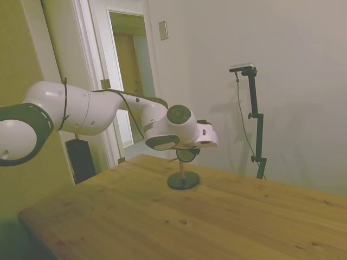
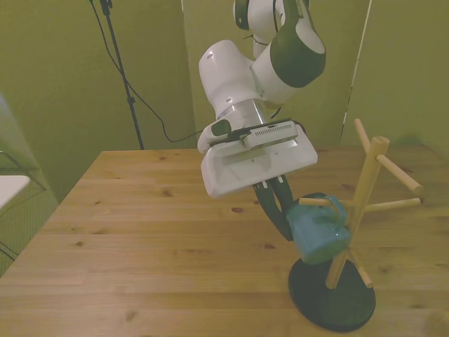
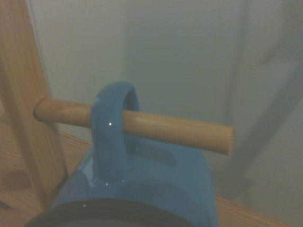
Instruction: Unload the mug
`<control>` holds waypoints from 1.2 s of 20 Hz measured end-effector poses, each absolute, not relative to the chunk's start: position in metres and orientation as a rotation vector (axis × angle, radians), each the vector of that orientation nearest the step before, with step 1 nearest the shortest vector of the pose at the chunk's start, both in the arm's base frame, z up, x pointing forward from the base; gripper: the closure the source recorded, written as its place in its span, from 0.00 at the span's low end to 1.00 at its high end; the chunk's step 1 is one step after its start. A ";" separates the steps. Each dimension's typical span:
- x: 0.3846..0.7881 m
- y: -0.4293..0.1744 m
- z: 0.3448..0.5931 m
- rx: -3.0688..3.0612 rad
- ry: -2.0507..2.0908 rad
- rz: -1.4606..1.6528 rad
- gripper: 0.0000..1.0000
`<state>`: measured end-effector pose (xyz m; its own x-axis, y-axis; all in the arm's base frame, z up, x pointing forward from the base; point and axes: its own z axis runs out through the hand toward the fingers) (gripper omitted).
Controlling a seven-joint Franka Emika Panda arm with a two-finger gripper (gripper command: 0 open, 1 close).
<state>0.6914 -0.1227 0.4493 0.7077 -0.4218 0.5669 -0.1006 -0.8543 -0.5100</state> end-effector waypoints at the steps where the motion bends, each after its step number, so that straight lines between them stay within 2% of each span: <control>1: 0.691 -0.123 0.449 -2.468 0.401 -0.974 1.00; 10: 0.691 -0.125 0.455 -2.436 0.388 -1.007 1.00; 24: 0.683 -0.154 0.480 -2.383 0.389 -1.028 1.00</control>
<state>0.6829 -0.1537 0.4804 0.6721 -0.4456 0.5913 -0.0581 -0.8279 -0.5579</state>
